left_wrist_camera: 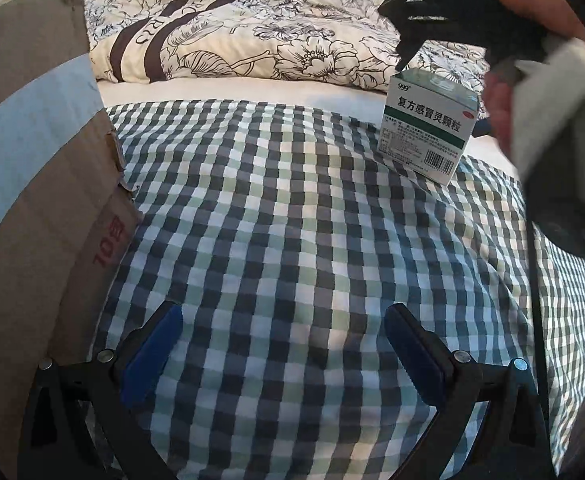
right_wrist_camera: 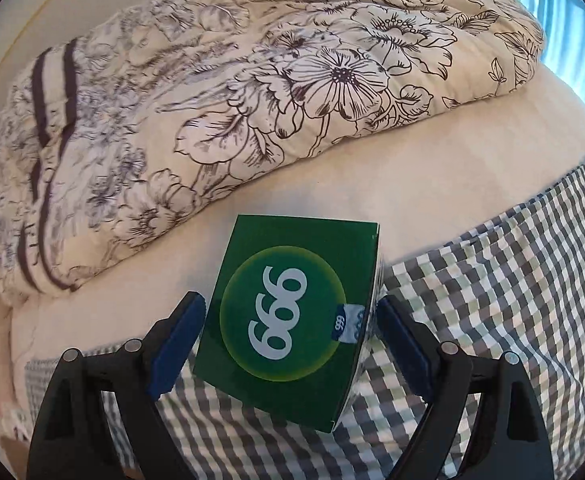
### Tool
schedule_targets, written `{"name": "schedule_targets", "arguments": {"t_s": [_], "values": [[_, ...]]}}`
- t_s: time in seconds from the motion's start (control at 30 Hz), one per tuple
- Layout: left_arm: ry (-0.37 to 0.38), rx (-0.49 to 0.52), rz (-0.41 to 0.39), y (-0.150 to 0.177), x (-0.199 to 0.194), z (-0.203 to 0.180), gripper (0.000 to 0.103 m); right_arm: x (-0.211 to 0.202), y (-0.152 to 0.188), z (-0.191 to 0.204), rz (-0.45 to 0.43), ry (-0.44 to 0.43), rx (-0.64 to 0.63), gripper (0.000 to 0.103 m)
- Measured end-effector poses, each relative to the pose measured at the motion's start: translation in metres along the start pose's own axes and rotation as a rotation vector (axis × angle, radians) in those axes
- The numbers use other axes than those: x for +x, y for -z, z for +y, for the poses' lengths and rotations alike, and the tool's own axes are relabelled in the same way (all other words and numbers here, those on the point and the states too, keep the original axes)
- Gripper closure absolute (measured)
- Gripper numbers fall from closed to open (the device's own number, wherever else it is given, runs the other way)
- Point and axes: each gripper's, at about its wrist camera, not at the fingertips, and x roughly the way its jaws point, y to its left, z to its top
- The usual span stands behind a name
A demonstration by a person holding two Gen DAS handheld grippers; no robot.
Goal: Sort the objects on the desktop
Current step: 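Close the right tool on the green medicine box and lift it, then carry the green medicine box with the right tool over the box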
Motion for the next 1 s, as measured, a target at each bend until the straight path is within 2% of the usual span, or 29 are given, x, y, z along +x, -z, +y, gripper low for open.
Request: {"name": "schedule_targets", "arguments": {"t_s": [0.17,0.27,0.33,0.5,0.67,1.0], "values": [[0.002,0.002,-0.002,0.000,0.000,-0.001,0.000,0.008,0.002,0.000,0.024,0.052,-0.068,0.013],[0.012,-0.007,-0.002,-0.001,-0.001,0.000,0.000,0.014,0.009,-0.011,0.068,0.050,-0.105,0.019],[0.018,-0.010,0.000,-0.001,-0.003,0.001,0.000,0.008,0.017,-0.019,0.054,0.016,-0.146,0.022],[0.007,-0.009,-0.002,0.000,-0.009,-0.001,0.000,-0.037,0.038,-0.045,-0.005,-0.009,-0.206,0.025],[-0.001,-0.001,-0.016,0.001,-0.029,-0.006,0.000,-0.087,0.069,-0.078,-0.042,-0.075,-0.226,0.025],[0.000,0.033,-0.089,0.019,-0.112,-0.028,0.000,-0.197,0.150,-0.136,-0.139,-0.101,-0.258,0.025]]}}
